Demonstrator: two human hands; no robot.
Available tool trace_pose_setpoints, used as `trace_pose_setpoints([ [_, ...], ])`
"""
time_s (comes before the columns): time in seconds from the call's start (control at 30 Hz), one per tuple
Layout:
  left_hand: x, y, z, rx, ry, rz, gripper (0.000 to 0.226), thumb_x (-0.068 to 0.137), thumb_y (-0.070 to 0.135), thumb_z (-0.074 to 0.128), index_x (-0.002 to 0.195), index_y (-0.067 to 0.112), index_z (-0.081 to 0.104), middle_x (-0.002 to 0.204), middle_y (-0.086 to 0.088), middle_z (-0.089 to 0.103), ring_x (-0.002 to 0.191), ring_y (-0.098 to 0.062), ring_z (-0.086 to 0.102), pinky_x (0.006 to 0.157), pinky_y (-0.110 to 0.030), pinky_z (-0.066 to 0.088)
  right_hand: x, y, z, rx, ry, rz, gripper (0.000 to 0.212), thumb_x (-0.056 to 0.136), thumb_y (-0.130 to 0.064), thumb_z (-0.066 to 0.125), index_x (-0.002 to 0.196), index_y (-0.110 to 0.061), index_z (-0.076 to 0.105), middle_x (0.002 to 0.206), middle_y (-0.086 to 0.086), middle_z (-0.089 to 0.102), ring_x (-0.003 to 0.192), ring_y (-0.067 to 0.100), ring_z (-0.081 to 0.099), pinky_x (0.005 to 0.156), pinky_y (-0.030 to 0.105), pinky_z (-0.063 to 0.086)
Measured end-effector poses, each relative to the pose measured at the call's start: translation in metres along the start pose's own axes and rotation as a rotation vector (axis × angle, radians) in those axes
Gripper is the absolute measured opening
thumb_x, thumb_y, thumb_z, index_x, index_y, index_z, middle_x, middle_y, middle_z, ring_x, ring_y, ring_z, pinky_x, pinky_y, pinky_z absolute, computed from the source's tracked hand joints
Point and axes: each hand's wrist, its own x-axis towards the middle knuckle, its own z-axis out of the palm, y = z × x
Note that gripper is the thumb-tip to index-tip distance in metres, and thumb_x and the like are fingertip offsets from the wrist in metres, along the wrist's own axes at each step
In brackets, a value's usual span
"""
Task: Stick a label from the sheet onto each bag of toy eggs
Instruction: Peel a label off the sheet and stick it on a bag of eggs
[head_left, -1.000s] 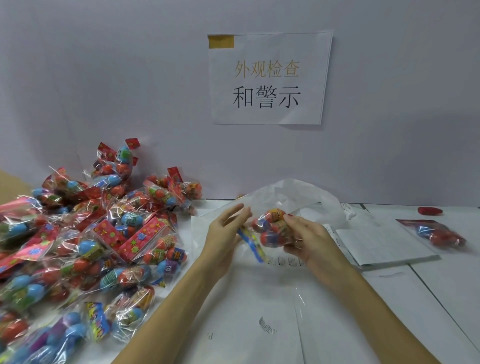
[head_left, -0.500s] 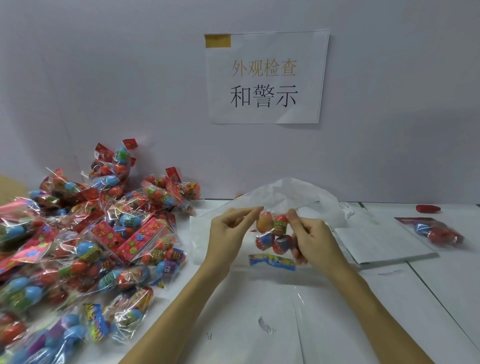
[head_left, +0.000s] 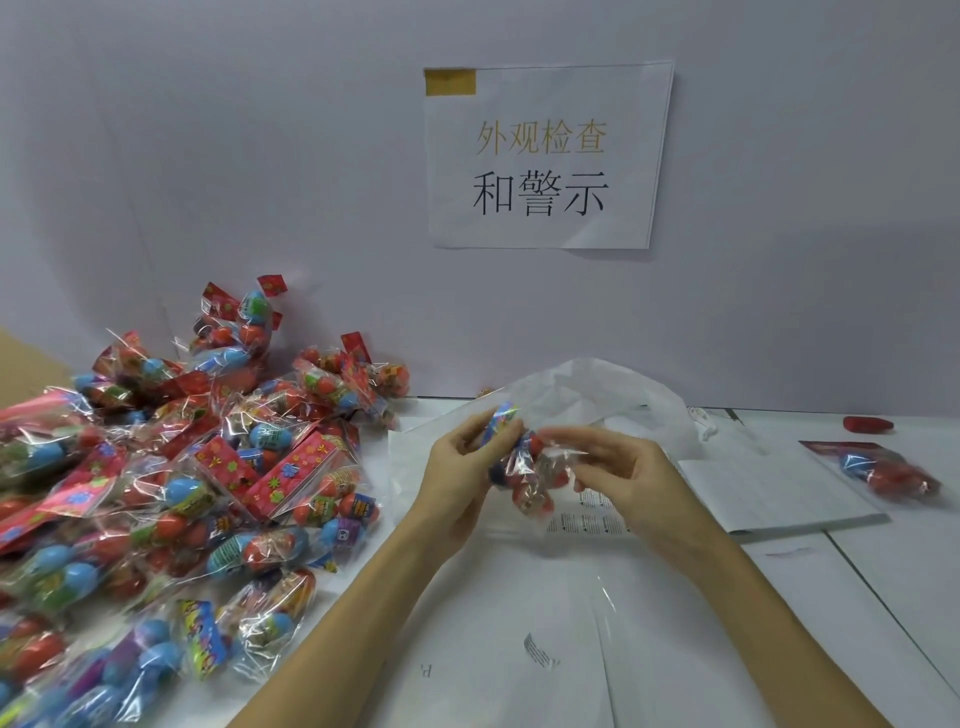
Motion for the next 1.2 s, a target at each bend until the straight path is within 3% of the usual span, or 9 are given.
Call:
trace_pose_setpoints([
  [0.17, -0.002, -0.006, 0.002, -0.034, 0.105, 0.063, 0.025, 0.083, 0.021, 0.085, 0.102, 0.006, 0.079, 0.098, -0.014, 0.077, 0.085, -0.023, 0.072, 0.061, -0.024, 0.054, 0.004, 0.003, 0.005, 0.114, 0.137, 0.145, 0.04, 0.093, -0.039, 0.069, 0.129, -0.023, 0.072, 0.114, 0.0, 0.079, 0.105, 0.019, 0.075, 0.077, 0.023, 0.056],
  [0.33, -0.002, -0.006, 0.006, -0.115, 0.109, 0.025, 0.019, 0.086, 0.024, 0.083, 0.097, 0.01, 0.078, 0.099, -0.015, 0.076, 0.086, -0.024, 0.072, 0.063, -0.029, 0.054, 0.007, 0.013, 0.008, 0.298, 0.177, 0.242, 0.021, 0.1, -0.02, 0.066, 0.096, -0.013, 0.085, 0.104, 0.01, 0.081, 0.095, 0.019, 0.076, 0.075, 0.019, 0.058],
  [0.43, -0.002, -0.006, 0.007, -0.146, 0.141, 0.025, 0.024, 0.088, 0.025, 0.081, 0.103, 0.006, 0.079, 0.101, -0.016, 0.076, 0.084, -0.024, 0.073, 0.061, -0.027, 0.055, 0.007, 0.009, 0.009, 0.472, 0.131, 0.297, 0.023, 0.101, -0.018, 0.064, 0.096, -0.01, 0.085, 0.107, 0.01, 0.08, 0.088, 0.015, 0.075, 0.075, 0.021, 0.059],
  [0.57, -0.002, -0.002, 0.001, 0.117, 0.137, 0.194, 0.013, 0.084, 0.028, 0.085, 0.096, 0.023, 0.083, 0.096, -0.008, 0.08, 0.085, -0.022, 0.077, 0.063, -0.026, 0.058, 0.003, 0.007, 0.009, 0.344, 0.056, 0.269, 0.024, 0.101, -0.026, 0.065, 0.117, -0.017, 0.079, 0.111, 0.011, 0.078, 0.091, 0.024, 0.075, 0.075, 0.028, 0.061],
  [0.67, -0.002, -0.002, 0.0, 0.223, 0.095, 0.222, 0.034, 0.078, 0.039, 0.091, 0.108, 0.032, 0.077, 0.097, -0.004, 0.081, 0.091, -0.022, 0.079, 0.067, -0.027, 0.062, 0.001, 0.008, 0.014, 0.159, -0.016, 0.241, 0.025, 0.098, -0.026, 0.071, 0.122, -0.019, 0.076, 0.108, 0.016, 0.077, 0.089, 0.028, 0.076, 0.075, 0.034, 0.062],
  [0.77, 0.0, -0.004, 0.002, 0.167, 0.063, 0.129, 0.067, 0.073, 0.058, 0.087, 0.128, 0.029, 0.064, 0.114, -0.004, 0.077, 0.102, -0.02, 0.076, 0.084, -0.033, 0.061, 0.003, 0.008, 0.017, 0.337, 0.112, 0.216, 0.022, 0.1, -0.009, 0.066, 0.12, -0.002, 0.07, 0.107, 0.024, 0.074, 0.088, 0.031, 0.076, 0.076, 0.041, 0.064],
  [0.93, -0.001, -0.008, 0.001, 0.162, -0.132, 0.11, 0.035, 0.093, 0.024, 0.08, 0.125, 0.012, 0.072, 0.116, -0.015, 0.076, 0.102, -0.032, 0.075, 0.086, -0.04, 0.062, 0.006, 0.005, 0.005, 0.549, 0.131, 0.259, 0.031, 0.095, -0.011, 0.068, 0.121, 0.003, 0.057, 0.121, 0.031, 0.07, 0.1, 0.042, 0.075, 0.088, 0.055, 0.063],
  [1.07, -0.002, -0.004, 0.0, 0.35, -0.158, 0.15, 0.033, 0.085, 0.016, 0.087, 0.116, 0.023, 0.078, 0.108, -0.005, 0.078, 0.094, -0.017, 0.073, 0.077, -0.027, 0.056, 0.005, 0.004, 0.002, 0.406, 0.186, 0.177, 0.046, 0.094, -0.032, 0.073, 0.138, -0.028, 0.061, 0.12, 0.009, 0.076, 0.107, 0.028, 0.076, 0.095, 0.045, 0.06],
  [1.2, -0.006, -0.004, 0.001, 0.47, -0.247, 0.102, 0.034, 0.081, 0.013, 0.089, 0.112, 0.025, 0.08, 0.103, -0.005, 0.08, 0.093, -0.02, 0.077, 0.078, -0.028, 0.06, 0.004, 0.006, 0.0, 0.224, 0.25, 0.118, 0.029, 0.085, -0.038, 0.076, 0.11, -0.024, 0.082, 0.108, 0.006, 0.079, 0.104, 0.029, 0.075, 0.087, 0.036, 0.058],
])
